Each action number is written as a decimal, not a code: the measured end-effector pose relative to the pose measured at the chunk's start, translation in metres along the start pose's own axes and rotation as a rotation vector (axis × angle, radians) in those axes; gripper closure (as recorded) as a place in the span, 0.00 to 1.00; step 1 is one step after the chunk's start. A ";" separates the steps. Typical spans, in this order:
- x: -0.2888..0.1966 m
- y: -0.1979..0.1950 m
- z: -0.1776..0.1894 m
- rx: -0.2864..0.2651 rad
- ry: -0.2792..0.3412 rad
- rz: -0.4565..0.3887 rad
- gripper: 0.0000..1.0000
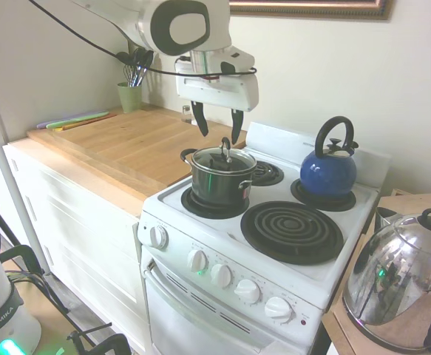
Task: Uncover the lid of the pot
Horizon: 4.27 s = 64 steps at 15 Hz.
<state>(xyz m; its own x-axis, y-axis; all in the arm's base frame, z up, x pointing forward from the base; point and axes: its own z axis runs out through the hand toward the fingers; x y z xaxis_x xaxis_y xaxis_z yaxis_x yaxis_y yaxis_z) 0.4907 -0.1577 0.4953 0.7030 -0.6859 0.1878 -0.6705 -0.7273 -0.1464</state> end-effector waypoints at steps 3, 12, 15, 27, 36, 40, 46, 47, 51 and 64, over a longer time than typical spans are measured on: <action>0.013 -0.002 0.018 -0.003 -0.009 -0.007 1.00; 0.016 -0.016 0.040 -0.013 -0.022 -0.023 1.00; 0.018 -0.014 0.040 -0.014 -0.023 -0.019 1.00; 0.021 -0.014 0.039 -0.004 -0.015 -0.010 1.00; -0.019 -0.030 -0.055 0.028 0.075 -0.069 1.00; -0.099 -0.096 -0.053 -0.025 0.098 -0.166 1.00; -0.212 -0.191 -0.011 -0.095 0.122 -0.277 1.00; -0.219 -0.201 0.001 -0.102 0.113 -0.289 1.00; -0.225 -0.238 0.057 -0.133 0.072 -0.316 1.00; -0.176 -0.315 0.108 -0.137 0.025 -0.279 1.00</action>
<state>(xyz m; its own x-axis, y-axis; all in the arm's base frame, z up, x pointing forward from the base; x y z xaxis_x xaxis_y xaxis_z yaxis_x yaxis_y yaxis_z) 0.6043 0.1898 0.4038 0.8596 -0.4578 0.2269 -0.4790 -0.8766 0.0458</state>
